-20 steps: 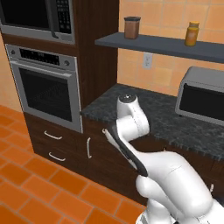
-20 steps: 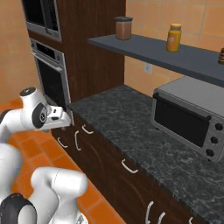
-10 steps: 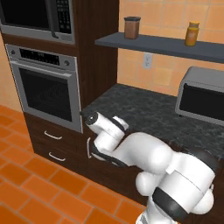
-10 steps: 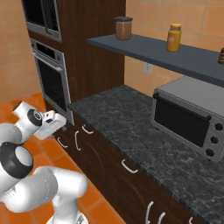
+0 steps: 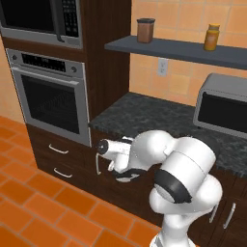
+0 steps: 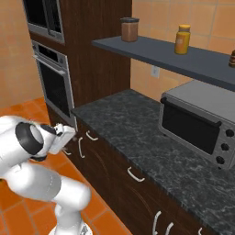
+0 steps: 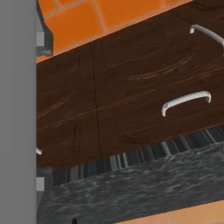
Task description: Take a straw from the drawer in front and place it inside the glass cup on the dining counter.
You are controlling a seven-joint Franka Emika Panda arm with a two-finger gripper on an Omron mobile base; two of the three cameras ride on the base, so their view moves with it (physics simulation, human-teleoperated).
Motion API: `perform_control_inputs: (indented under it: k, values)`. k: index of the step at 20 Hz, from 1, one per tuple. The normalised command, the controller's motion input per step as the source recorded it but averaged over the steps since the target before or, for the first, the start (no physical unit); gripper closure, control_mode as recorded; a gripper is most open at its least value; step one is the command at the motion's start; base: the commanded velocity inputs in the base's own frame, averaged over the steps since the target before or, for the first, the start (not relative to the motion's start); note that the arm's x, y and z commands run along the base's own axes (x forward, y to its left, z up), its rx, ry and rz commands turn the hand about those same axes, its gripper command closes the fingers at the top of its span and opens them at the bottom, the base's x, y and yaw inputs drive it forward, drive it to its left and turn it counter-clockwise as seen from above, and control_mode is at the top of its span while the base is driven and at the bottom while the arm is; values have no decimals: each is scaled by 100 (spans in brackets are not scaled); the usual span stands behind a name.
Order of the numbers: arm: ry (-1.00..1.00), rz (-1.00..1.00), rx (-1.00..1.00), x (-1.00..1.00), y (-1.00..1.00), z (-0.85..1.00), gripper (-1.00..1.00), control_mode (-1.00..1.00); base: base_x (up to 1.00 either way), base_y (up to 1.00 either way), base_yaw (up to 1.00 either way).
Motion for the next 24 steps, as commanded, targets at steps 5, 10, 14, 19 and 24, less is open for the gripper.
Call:
perform_control_inputs:
  k: [5,10,14,19,24]
  values:
    - [0,6,-9,69,-4,-36,-100,-100,0,0,0]
    - [-2,0,-14,47,14,-23,-100,-100,0,0,0]
    - [-12,0,-16,29,23,-31,-100,-100,0,0,0]
    - [-15,0,-11,28,40,-7,-100,-100,0,0,0]
    - [2,0,-5,62,25,0,-100,-100,0,0,0]
